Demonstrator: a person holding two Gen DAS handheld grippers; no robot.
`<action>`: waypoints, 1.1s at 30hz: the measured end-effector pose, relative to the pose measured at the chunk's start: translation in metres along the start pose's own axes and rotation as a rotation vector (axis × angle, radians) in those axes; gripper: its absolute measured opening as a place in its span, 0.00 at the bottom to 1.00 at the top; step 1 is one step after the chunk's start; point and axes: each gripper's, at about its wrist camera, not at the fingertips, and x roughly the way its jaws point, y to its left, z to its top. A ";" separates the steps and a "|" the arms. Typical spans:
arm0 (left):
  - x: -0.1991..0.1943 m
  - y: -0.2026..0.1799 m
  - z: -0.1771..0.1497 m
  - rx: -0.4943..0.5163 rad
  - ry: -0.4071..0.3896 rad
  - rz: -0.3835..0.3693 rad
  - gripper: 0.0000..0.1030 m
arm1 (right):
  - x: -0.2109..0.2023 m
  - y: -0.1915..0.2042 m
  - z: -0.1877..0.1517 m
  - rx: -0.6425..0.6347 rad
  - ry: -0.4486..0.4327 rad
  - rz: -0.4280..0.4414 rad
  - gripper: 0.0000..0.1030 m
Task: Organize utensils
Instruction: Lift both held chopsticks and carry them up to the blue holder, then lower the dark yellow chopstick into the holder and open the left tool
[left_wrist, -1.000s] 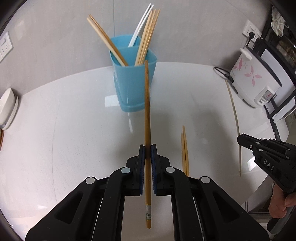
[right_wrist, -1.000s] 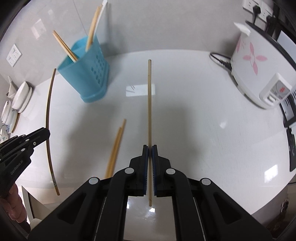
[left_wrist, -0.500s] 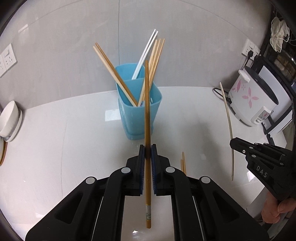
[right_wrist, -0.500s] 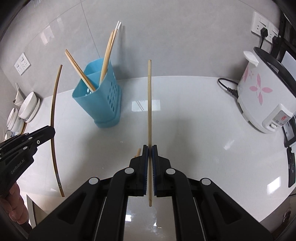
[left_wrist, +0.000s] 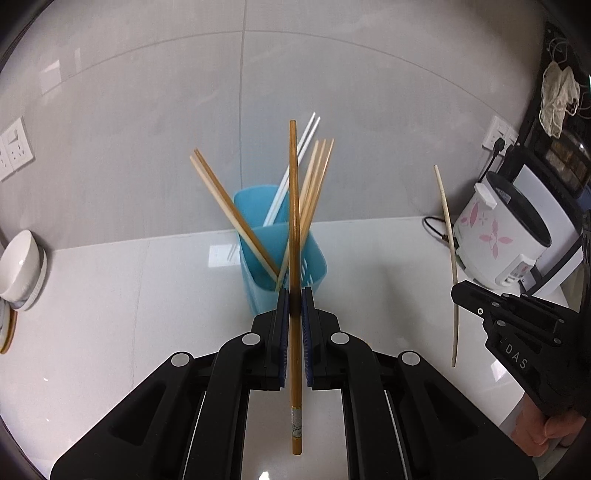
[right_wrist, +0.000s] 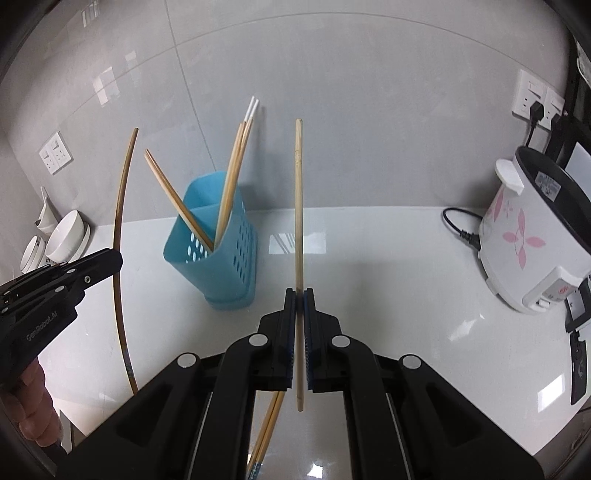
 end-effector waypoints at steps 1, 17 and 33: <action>0.000 0.000 0.003 -0.002 -0.004 -0.002 0.06 | 0.000 0.001 0.004 -0.003 -0.008 0.001 0.03; 0.002 0.022 0.042 -0.070 -0.119 -0.033 0.06 | 0.005 0.028 0.047 -0.027 -0.106 0.044 0.03; -0.001 0.033 0.077 -0.048 -0.264 -0.092 0.06 | 0.026 0.043 0.079 -0.026 -0.145 0.073 0.03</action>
